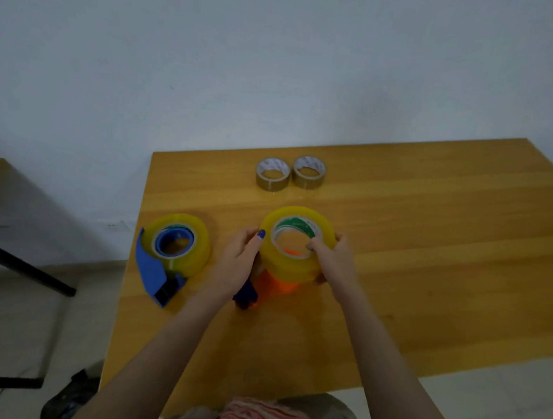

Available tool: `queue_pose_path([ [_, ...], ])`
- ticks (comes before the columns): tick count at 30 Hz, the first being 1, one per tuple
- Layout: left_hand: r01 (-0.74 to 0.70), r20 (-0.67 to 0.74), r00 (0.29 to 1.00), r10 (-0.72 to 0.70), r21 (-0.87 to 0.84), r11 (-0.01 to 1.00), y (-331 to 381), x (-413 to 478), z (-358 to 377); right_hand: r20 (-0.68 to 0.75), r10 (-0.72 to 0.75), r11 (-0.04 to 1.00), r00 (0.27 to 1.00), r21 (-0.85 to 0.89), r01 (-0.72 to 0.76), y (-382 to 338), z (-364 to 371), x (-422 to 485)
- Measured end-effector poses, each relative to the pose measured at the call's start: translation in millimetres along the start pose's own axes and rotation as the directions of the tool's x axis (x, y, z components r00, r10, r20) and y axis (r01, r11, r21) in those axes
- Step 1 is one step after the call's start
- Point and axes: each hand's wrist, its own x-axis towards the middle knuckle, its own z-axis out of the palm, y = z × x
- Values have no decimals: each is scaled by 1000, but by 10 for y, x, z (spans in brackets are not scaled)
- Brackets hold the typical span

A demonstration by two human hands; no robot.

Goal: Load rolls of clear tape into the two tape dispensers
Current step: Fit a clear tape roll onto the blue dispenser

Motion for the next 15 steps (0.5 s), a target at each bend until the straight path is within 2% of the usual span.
queue_pose_path([
  [3,70,-78,995,-60,135,988,-94,21,-44,28,11,998,1000,-70,-9,91,41,-4],
  [6,133,-85,990,-116,233,963,-302,-8,-133,39,0,992,999,-122,5,172,79,17],
  [10,137,3,989,-148,365,921,-482,-161,-172,25,-7,988,1000,-153,11,249,102,27],
  [15,124,85,983,-164,355,927,-532,-247,-129,-36,-15,988,999,-155,9,270,130,70],
])
